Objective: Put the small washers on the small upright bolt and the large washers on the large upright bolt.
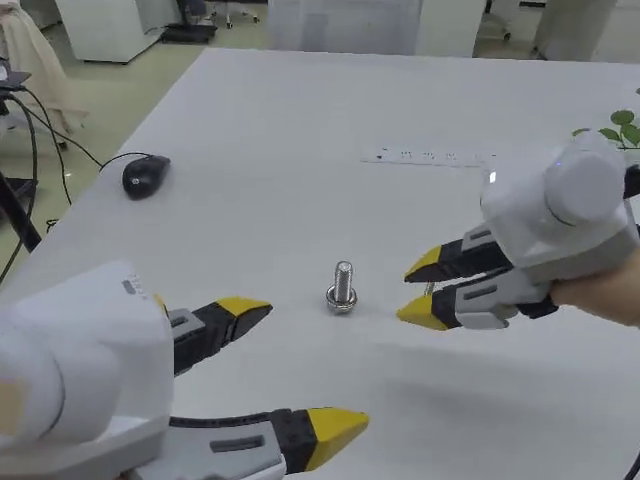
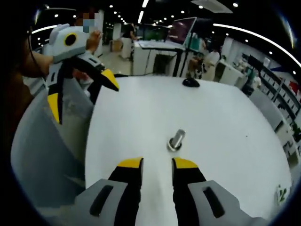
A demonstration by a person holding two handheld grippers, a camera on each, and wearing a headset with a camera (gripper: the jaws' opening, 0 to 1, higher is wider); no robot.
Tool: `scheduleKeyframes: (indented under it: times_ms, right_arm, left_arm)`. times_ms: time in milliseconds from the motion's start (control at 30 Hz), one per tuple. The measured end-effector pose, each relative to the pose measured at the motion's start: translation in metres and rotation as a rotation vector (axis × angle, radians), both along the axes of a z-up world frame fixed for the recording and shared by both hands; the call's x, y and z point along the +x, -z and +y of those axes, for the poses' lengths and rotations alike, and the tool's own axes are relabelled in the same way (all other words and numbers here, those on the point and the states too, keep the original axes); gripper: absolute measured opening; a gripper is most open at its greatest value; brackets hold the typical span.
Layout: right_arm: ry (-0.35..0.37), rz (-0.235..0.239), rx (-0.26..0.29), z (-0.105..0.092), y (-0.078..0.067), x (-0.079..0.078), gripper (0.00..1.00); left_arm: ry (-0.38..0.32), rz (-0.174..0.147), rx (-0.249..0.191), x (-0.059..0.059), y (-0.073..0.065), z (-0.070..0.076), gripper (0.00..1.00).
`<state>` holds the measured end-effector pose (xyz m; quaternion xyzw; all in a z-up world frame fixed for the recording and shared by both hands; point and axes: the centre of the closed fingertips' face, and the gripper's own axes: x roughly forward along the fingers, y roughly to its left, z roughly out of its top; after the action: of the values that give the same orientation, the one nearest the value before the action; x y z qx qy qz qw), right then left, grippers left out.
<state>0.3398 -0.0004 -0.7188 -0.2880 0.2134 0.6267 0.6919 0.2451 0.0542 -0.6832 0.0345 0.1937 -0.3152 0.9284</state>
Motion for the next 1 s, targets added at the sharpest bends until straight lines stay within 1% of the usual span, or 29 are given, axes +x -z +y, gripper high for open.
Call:
scheduleKeyframes:
  times_ms: [33,100,133,167,200,233,267,333,367,433,467,500,533,567,600,633,667,733,800,833,900,933,1000]
  right_arm:
    - [0.026,0.004,0.021,-0.004,-0.002,-0.002,0.25]
    - [0.067,0.008,0.086,-0.013,-0.008,-0.008,0.25]
    - [0.109,0.019,0.137,-0.019,-0.012,-0.01,0.26]
    - [0.133,0.026,0.164,-0.023,-0.013,-0.012,0.26]
    - [0.147,0.017,0.219,-0.029,-0.018,-0.017,0.27]
    - [0.175,0.017,0.249,-0.033,-0.021,-0.018,0.28]
    - [0.203,0.03,0.263,-0.041,-0.019,-0.022,0.29]
    - [0.233,0.026,0.284,-0.051,-0.017,-0.027,0.3]
    - [0.253,0.041,0.321,-0.056,-0.017,-0.032,0.32]
    - [0.296,0.064,0.398,-0.064,-0.02,-0.037,0.38]
    - [0.322,0.072,0.418,-0.068,-0.02,-0.037,0.4]
    - [0.354,0.065,0.442,-0.073,-0.022,-0.036,0.42]
    - [0.385,0.056,0.485,-0.077,-0.025,-0.035,0.45]
    - [0.405,0.06,0.504,-0.079,-0.026,-0.036,0.46]
    - [0.441,0.058,0.54,-0.082,-0.027,-0.034,0.48]
    - [0.461,0.052,0.552,-0.085,-0.027,-0.033,0.5]
    - [0.454,0.052,0.548,-0.085,-0.024,-0.036,0.53]
    - [0.482,0.054,0.536,-0.085,-0.02,-0.038,0.58]
    - [0.473,0.057,0.555,-0.081,-0.021,-0.044,0.62]
    - [0.464,0.073,0.545,-0.08,-0.02,-0.048,0.63]
    - [0.464,0.062,0.541,-0.081,-0.021,-0.047,0.63]
    - [0.466,0.064,0.545,-0.081,-0.022,-0.046,0.63]
    - [0.471,0.068,0.552,-0.081,-0.022,-0.047,0.64]
  left_arm:
    - [0.0,0.001,0.003,0.0,0.0,0.0,0.69]
    - [0.004,-0.006,0.015,0.0,0.001,0.001,0.69]
    - [-0.002,-0.003,0.015,0.0,0.002,0.002,0.69]
    - [-0.008,-0.003,0.01,0.0,0.002,0.003,0.69]
    - [-0.025,-0.003,0.007,0.001,0.004,0.006,0.69]
    - [-0.032,0.001,0.009,0.001,0.005,0.007,0.69]
    - [-0.037,0.001,0.005,0.0,0.005,0.008,0.69]
    - [-0.054,-0.012,0.013,0.001,0.005,0.011,0.7]
    - [-0.058,-0.013,0.013,0.001,0.005,0.012,0.7]
    - [-0.069,-0.011,0.017,0.001,0.006,0.015,0.71]
    - [-0.07,-0.009,0.018,0.001,0.006,0.016,0.7]
    - [-0.07,-0.008,0.02,0.0,0.007,0.017,0.7]
    - [-0.074,-0.008,0.025,0.0,0.007,0.018,0.7]
    - [-0.087,-0.012,0.029,0.0,0.008,0.022,0.7]
    - [-0.096,-0.014,0.028,0.0,0.007,0.024,0.71]
    - [-0.108,-0.02,0.025,0.001,0.007,0.027,0.71]
    - [-0.118,-0.019,0.019,0.001,0.007,0.029,0.71]
    - [-0.129,-0.014,0.019,0.0,0.01,0.033,0.71]
    - [-0.13,-0.009,0.021,-0.002,0.012,0.034,0.71]
    - [-0.13,-0.008,0.026,-0.004,0.013,0.034,0.71]
    - [-0.135,-0.007,0.023,-0.005,0.014,0.036,0.7]
    - [-0.138,-0.003,0.015,-0.006,0.015,0.036,0.7]
    - [-0.14,-0.007,0.011,-0.007,0.014,0.035,0.7]
